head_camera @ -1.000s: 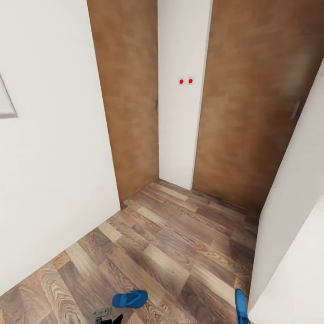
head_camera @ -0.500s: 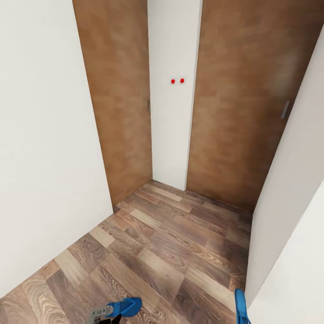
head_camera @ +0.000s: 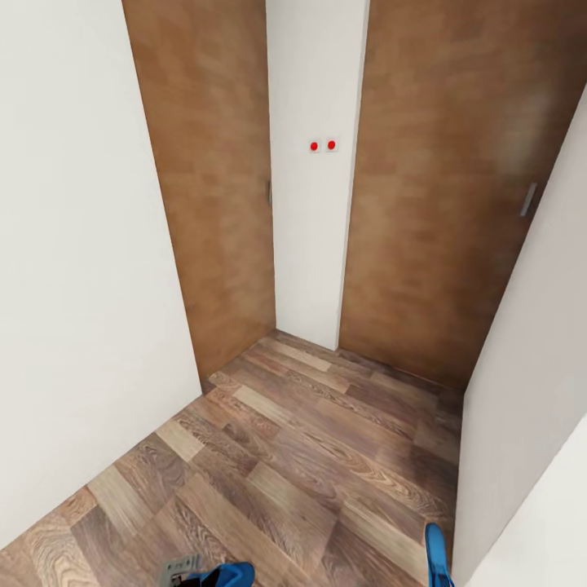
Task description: In the bedroom, move the book from the bed onto either nightstand, and place the two sandals side by side next to the bed.
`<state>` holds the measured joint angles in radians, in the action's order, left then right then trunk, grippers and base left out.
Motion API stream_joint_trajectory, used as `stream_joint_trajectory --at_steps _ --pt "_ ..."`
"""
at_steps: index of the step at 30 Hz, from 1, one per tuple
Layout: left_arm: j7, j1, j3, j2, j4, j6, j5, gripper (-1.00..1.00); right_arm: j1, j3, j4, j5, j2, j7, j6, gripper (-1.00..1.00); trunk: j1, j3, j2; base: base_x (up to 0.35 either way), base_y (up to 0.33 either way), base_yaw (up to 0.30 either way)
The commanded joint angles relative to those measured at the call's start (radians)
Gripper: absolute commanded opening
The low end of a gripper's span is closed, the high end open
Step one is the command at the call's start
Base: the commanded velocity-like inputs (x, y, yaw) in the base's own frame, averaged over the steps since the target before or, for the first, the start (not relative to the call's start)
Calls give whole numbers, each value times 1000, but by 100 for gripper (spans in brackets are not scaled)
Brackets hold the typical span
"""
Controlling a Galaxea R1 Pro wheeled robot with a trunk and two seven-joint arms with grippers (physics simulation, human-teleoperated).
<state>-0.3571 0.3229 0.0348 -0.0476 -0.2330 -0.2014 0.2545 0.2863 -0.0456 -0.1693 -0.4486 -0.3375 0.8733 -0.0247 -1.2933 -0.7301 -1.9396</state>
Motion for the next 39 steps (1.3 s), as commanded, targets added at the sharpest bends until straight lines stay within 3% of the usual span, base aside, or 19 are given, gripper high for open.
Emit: stream_joint_trajectory --at_steps 1,13,39 --pt "-6 1 4 0 1 -1 3 100 1 -5 1 1 0 5 -3 -100 0 -1 0 151 0 0" --pt "-6 1 4 0 1 -1 3 100 1 -5 1 1 0 5 -3 -100 0 -1 0 232 0 0" --pt "-3 2 8 -6 -10 0 9 100 1 -5 1 5 0 4 -3 -100 0 -1 0 6 0 0"
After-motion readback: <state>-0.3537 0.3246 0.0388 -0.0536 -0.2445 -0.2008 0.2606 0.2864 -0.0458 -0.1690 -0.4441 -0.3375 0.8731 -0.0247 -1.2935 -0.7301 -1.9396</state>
